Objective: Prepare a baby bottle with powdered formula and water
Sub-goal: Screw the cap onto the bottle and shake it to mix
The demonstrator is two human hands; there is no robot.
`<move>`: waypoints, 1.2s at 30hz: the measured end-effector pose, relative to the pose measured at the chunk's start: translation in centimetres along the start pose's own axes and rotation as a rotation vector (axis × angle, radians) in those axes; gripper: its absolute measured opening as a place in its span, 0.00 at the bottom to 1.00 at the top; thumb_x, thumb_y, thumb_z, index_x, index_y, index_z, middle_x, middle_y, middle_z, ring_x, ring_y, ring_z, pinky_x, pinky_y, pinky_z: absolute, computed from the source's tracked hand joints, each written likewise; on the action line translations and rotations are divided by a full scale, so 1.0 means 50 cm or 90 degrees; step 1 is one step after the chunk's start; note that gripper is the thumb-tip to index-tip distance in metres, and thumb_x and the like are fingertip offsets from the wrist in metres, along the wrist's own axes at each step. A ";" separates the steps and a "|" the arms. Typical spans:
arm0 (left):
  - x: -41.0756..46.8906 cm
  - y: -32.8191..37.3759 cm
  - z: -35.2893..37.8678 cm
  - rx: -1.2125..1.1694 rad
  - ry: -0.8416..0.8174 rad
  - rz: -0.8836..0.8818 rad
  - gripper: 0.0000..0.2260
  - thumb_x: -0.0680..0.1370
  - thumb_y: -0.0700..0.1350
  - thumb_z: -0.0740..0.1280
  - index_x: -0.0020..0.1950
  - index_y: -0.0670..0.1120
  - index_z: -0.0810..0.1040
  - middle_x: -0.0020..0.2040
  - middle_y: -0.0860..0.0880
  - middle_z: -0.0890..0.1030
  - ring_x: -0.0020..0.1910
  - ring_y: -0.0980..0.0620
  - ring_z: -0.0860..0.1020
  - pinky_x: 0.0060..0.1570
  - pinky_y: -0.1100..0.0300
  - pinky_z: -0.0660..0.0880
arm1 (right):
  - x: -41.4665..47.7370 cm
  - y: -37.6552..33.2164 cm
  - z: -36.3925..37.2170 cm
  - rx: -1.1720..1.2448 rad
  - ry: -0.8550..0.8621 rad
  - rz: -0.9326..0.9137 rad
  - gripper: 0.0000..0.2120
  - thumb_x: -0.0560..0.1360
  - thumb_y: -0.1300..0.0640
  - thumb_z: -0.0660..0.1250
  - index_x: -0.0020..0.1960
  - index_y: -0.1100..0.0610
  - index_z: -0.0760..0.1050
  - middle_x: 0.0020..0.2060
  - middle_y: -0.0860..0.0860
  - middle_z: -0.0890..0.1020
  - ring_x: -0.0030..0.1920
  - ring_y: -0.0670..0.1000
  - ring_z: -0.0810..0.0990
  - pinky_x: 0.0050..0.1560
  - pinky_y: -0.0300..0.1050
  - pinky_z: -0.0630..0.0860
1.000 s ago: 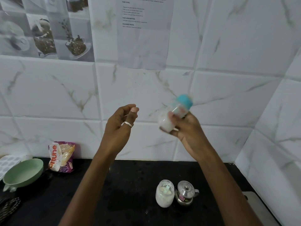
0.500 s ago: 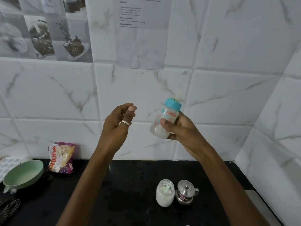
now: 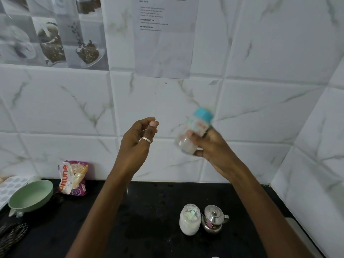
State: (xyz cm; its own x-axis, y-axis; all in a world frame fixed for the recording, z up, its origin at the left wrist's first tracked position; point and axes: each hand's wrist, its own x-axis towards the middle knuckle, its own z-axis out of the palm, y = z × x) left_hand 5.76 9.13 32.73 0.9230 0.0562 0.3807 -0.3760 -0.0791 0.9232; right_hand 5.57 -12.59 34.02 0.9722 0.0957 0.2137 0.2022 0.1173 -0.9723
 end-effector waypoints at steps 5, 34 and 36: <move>-0.002 0.009 -0.002 -0.006 0.004 0.003 0.17 0.77 0.66 0.63 0.60 0.61 0.80 0.58 0.62 0.84 0.60 0.59 0.82 0.66 0.49 0.79 | 0.003 -0.012 -0.006 0.152 0.051 -0.029 0.29 0.72 0.48 0.74 0.69 0.57 0.71 0.63 0.58 0.82 0.62 0.59 0.83 0.57 0.58 0.83; -0.001 0.011 -0.004 -0.009 0.002 0.005 0.18 0.76 0.65 0.63 0.61 0.60 0.79 0.58 0.61 0.84 0.60 0.58 0.82 0.65 0.50 0.79 | -0.012 -0.005 0.002 0.008 -0.016 -0.010 0.24 0.74 0.50 0.75 0.67 0.55 0.74 0.58 0.53 0.84 0.63 0.59 0.83 0.57 0.61 0.83; -0.003 0.011 -0.003 -0.010 0.001 0.004 0.18 0.77 0.65 0.63 0.62 0.60 0.79 0.58 0.61 0.84 0.60 0.58 0.82 0.65 0.51 0.79 | -0.011 -0.010 0.001 0.062 0.004 -0.032 0.23 0.75 0.52 0.74 0.67 0.56 0.74 0.58 0.53 0.84 0.62 0.58 0.83 0.56 0.60 0.83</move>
State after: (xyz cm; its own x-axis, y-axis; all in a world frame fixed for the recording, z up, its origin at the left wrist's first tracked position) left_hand 5.41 9.24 33.21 0.9203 0.0576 0.3868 -0.3833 -0.0633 0.9214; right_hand 4.92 -12.67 34.37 0.9619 0.0819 0.2607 0.2382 0.2166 -0.9468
